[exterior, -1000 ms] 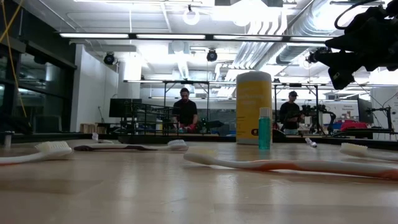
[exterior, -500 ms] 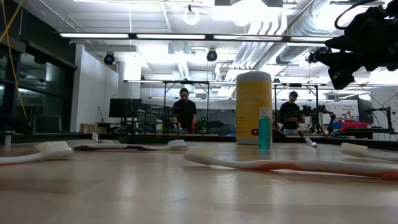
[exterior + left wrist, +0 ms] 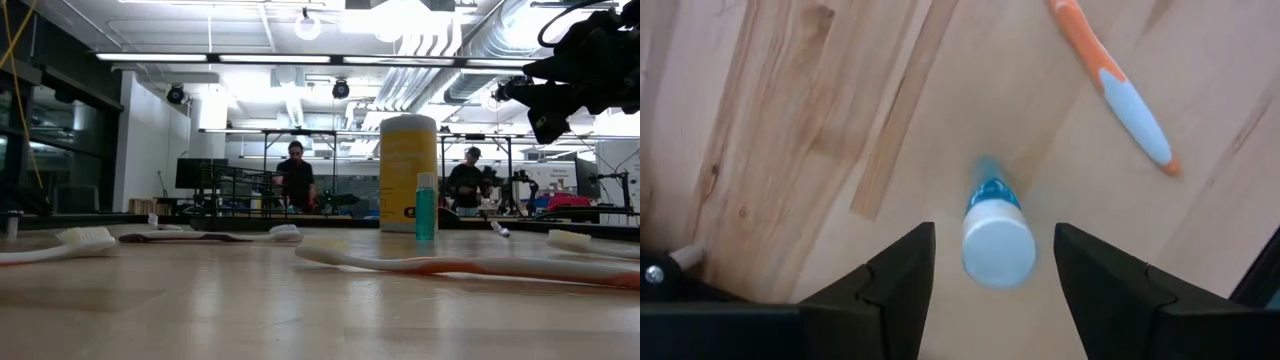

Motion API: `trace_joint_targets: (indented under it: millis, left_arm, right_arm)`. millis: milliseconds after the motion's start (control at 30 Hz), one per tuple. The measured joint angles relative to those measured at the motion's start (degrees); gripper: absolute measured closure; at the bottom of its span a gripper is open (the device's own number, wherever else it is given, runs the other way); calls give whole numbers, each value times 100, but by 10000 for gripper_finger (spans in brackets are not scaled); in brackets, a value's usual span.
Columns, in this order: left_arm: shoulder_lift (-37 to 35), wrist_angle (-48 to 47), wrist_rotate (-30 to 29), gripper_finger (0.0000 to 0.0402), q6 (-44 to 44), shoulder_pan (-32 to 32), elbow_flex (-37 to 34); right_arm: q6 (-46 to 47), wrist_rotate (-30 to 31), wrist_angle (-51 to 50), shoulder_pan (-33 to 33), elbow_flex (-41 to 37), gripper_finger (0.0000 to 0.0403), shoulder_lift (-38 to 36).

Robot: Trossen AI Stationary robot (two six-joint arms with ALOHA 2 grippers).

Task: Pick & Place toothbrushing station
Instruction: Put the left mouthwash into the middle section of the wire organizer

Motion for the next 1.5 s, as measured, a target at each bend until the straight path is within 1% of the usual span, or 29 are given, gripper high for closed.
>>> trace_joint_targets:
  millis: [567,833,1167,1300,1500]
  left_arm:
    - [8,262,37,202,134,78,-169]
    - [301,257,138,202,187,78,-171]
    - [294,348,142,202,199,78,-177]
    - [294,506,133,202,193,78,-324]
    - [294,533,131,202,254,78,-337]
  right_arm:
    - [0,1,0,0,1,257,-1]
    - [0,1,0,0,0,257,-2]
    - [1,-1,1,2,2,257,0]
    - [1,0,0,1,0,257,-1]
    - [0,1,0,0,0,257,0]
